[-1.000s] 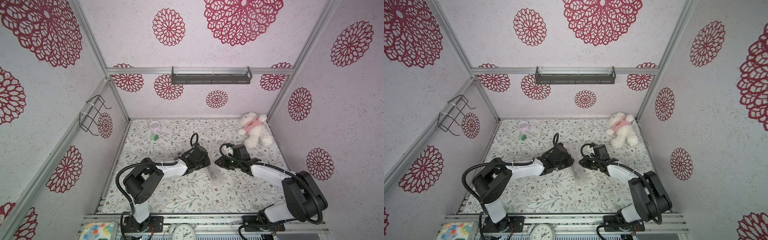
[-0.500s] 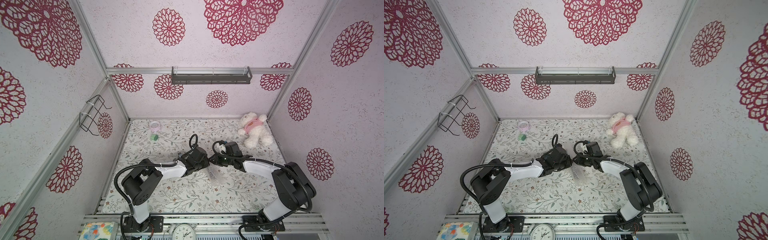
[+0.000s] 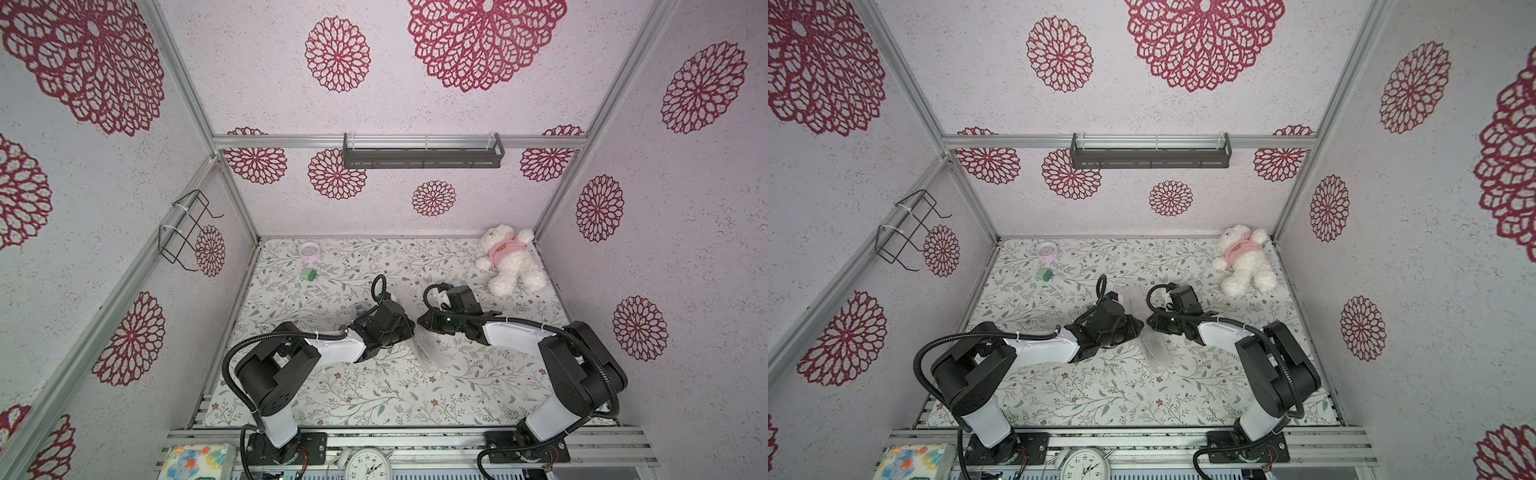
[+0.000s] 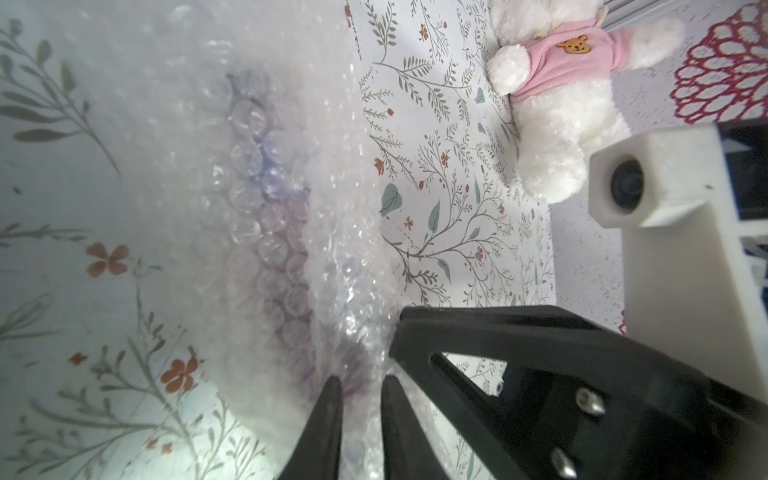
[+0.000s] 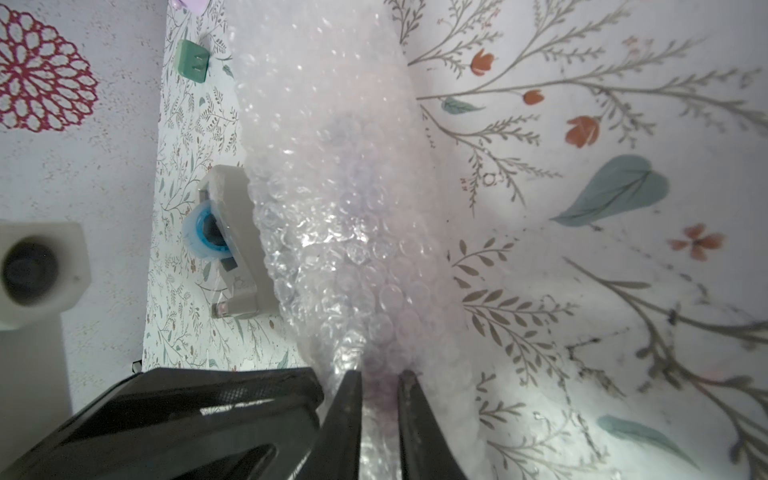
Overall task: Wrap wine bottles in bubble wrap
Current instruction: Stick the tape on the bubble wrap.
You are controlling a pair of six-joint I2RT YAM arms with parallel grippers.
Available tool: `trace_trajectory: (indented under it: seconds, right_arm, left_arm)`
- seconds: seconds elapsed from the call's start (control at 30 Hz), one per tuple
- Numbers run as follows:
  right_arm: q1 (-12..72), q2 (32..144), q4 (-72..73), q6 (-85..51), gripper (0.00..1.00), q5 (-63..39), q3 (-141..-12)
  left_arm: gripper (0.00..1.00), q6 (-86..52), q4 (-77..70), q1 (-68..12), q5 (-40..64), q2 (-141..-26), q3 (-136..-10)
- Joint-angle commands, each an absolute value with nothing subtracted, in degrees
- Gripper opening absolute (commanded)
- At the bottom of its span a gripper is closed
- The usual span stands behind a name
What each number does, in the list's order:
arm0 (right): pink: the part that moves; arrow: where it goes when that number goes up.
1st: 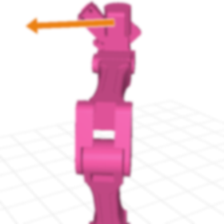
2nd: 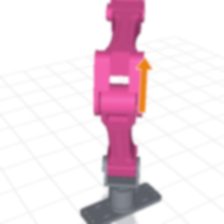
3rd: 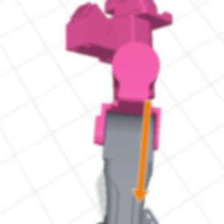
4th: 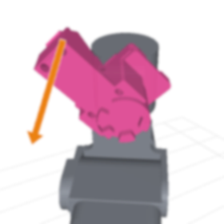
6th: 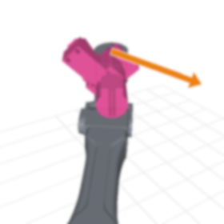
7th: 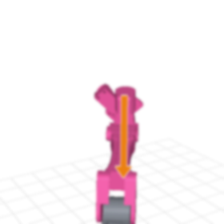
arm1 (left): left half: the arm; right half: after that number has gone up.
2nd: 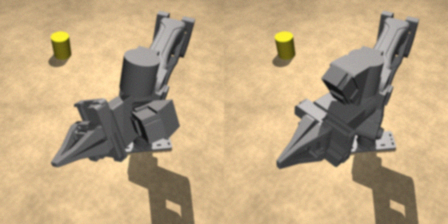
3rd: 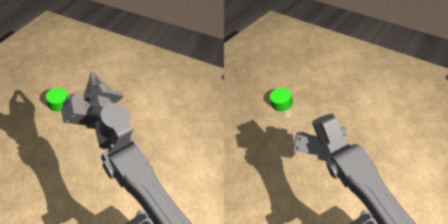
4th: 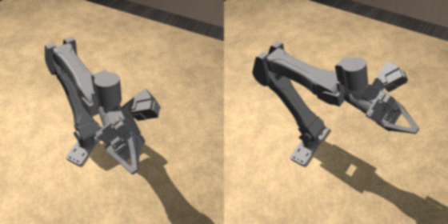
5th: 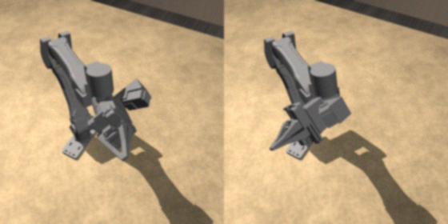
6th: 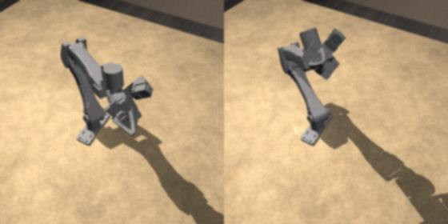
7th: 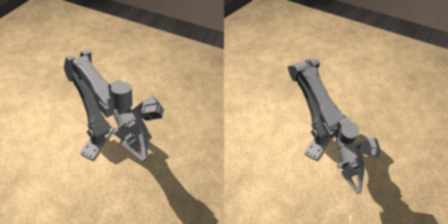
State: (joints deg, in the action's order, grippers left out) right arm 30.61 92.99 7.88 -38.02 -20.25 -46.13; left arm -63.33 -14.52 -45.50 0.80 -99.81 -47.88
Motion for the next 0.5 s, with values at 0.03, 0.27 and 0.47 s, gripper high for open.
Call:
trace_trajectory:
  seconds: [0.03,0.27,0.47]
  right_arm:
    - [32.2,93.5,3.9,-37.7,0.16,-18.6,-44.6]
    - [32.6,93.3,3.7,-37.6,0.16,-18.2,-45.0]
    - [32.6,93.5,3.7,-37.6,0.16,-17.9,-45.1]
  left_arm:
    - [0.30,-62.8,-19.7,-44.1,3.1,-96.2,-45.8]
    - [0.32,-61.7,-18.3,-42.1,4.2,-92.0,-45.0]
    - [0.17,-65.4,-21.3,-40.9,3.7,-91.5,-41.1]
